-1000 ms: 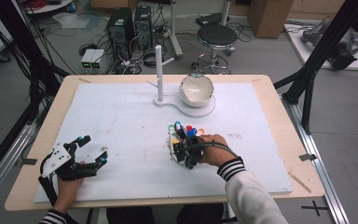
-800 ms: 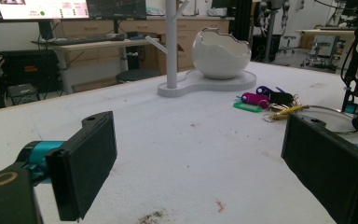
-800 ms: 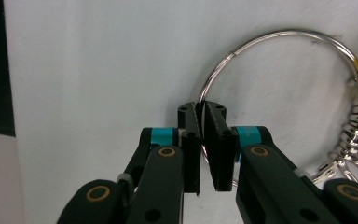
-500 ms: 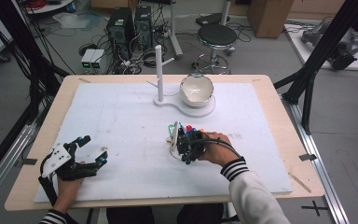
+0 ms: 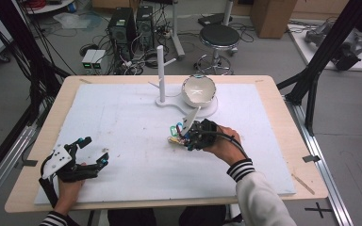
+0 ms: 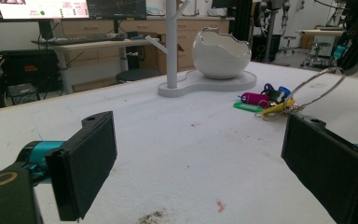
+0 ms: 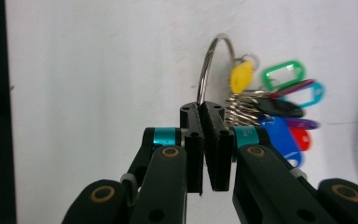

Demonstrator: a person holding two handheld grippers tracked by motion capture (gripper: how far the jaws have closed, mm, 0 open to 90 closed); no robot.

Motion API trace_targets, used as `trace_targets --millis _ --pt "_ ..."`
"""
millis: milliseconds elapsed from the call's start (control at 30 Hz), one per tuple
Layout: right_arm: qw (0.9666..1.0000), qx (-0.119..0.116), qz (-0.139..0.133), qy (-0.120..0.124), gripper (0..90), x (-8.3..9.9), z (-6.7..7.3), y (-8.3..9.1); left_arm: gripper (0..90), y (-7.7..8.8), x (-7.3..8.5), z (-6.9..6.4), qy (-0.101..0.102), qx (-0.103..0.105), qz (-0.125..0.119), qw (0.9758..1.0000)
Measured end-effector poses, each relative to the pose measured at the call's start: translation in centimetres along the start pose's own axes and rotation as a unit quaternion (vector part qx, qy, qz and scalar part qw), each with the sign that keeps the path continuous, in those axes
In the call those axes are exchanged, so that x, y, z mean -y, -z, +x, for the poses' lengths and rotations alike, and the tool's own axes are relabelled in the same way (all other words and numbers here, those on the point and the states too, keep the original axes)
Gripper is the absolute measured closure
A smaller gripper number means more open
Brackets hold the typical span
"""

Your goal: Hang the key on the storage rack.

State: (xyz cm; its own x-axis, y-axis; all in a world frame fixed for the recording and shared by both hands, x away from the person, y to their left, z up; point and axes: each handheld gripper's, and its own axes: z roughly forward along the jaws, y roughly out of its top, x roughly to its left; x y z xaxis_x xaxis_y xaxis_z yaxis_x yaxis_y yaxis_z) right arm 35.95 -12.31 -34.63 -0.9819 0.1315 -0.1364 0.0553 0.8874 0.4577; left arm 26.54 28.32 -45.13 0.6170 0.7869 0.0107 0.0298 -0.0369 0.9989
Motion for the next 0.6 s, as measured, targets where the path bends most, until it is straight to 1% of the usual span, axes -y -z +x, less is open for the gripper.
trace_targets --millis 33,67,100,133,200,267,300,333,400,467,500,533,600 --pt "0.9999 0.011 -0.008 0.000 88.1 0.0 -0.2 0.2 10.7 0.0 0.0 0.0 0.000 0.000 0.000 1.0000" --pt "0.9997 0.019 -0.015 -0.008 88.2 0.1 -0.3 0.4 10.7 0.0 0.0 0.0 0.000 0.000 0.000 1.0000" --pt "0.9987 0.032 -0.033 -0.022 88.3 0.2 -0.6 1.0 10.7 0.0 0.0 0.0 0.000 0.000 0.000 1.0000" --pt "0.9987 0.032 -0.033 -0.022 88.3 0.2 -0.6 1.0 10.7 0.0 0.0 0.0 0.000 0.000 0.000 1.0000" --pt "0.9970 0.039 -0.055 -0.038 88.3 0.4 -1.0 1.5 10.7 0.0 0.0 0.0 0.000 0.000 0.000 1.0000" --pt "0.9945 0.035 -0.080 -0.057 88.4 0.6 -1.4 1.9 10.7 0.0 0.0 0.0 0.000 0.000 0.000 1.0000" --pt "0.9917 0.032 -0.104 -0.068 88.4 0.7 -1.7 2.3 10.7 0.0 0.0 0.0 0.000 0.000 0.000 1.0000" --pt "0.9917 0.032 -0.104 -0.068 88.4 0.7 -1.7 2.3 10.7 0.0 0.0 0.0 0.000 0.000 0.000 1.0000" --pt "0.9887 0.025 -0.128 -0.075 88.4 0.8 -2.0 2.7 10.7 0.0 0.0 0.0 0.000 0.000 0.000 1.0000" --pt "0.9849 0.024 -0.148 -0.086 88.4 0.8 -2.3 2.9 10.7 0.0 0.0 0.0 0.000 0.000 0.000 1.0000" --pt "0.9799 0.021 -0.173 -0.096 88.4 0.8 -2.6 3.1 10.7 0.0 0.0 0.0 0.000 0.000 0.000 1.0000" --pt "0.9799 0.021 -0.173 -0.096 88.4 0.8 -2.6 3.1 10.7 0.0 0.0 0.0 0.000 0.000 0.000 1.0000" --pt "0.9739 0.021 -0.200 -0.104 88.5 0.8 -3.1 3.2 10.7 0.0 0.0 0.0 0.000 0.000 0.000 1.0000"
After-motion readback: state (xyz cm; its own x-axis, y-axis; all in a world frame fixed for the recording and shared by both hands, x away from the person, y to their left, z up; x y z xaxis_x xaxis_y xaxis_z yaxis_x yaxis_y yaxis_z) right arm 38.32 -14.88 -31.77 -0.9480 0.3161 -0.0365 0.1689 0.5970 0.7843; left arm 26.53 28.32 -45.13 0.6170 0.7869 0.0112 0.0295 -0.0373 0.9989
